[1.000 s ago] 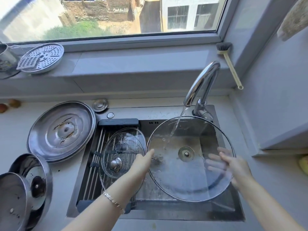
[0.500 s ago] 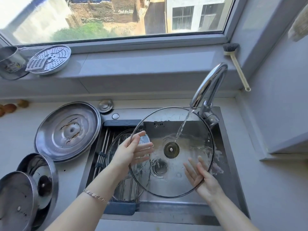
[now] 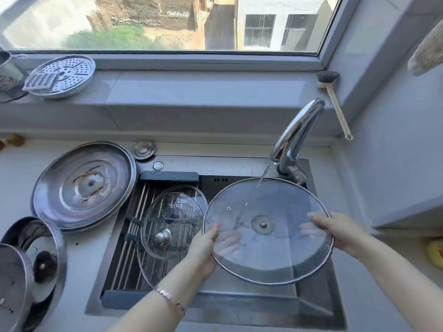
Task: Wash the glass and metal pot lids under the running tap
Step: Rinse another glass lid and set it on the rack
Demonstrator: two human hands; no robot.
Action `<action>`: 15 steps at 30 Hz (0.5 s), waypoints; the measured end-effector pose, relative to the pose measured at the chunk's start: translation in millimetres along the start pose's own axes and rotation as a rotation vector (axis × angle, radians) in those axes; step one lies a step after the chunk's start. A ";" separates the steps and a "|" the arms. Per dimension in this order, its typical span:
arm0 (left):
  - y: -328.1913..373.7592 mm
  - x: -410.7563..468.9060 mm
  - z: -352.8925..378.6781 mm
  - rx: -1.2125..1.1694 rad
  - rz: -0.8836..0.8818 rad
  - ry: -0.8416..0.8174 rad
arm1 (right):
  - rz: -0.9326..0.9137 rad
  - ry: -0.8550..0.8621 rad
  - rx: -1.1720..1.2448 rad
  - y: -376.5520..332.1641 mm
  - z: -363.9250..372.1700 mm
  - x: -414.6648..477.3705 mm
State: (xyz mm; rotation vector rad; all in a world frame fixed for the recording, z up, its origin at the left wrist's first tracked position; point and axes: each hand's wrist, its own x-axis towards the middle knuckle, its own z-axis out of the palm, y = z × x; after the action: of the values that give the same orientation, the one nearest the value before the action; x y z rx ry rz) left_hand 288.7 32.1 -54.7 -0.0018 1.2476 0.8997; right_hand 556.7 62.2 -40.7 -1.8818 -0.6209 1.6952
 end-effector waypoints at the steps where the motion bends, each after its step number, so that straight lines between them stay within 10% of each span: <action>1: 4.8 -2.7 2.6 0.067 0.040 0.028 | 0.070 0.021 -0.087 12.0 -2.0 4.9; 7: 35.0 -26.0 33.6 0.480 0.278 0.122 | -0.006 0.178 -0.332 25.5 31.8 24.9; 15: 53.4 -41.2 48.5 0.945 0.497 0.149 | -0.205 0.417 0.022 -30.5 75.4 58.4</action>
State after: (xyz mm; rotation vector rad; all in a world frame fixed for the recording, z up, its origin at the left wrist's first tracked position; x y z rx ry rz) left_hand 295.3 66.1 20.9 1.0422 1.7516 0.6464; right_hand 488.4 129.2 -70.3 -1.9982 -0.5953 1.1313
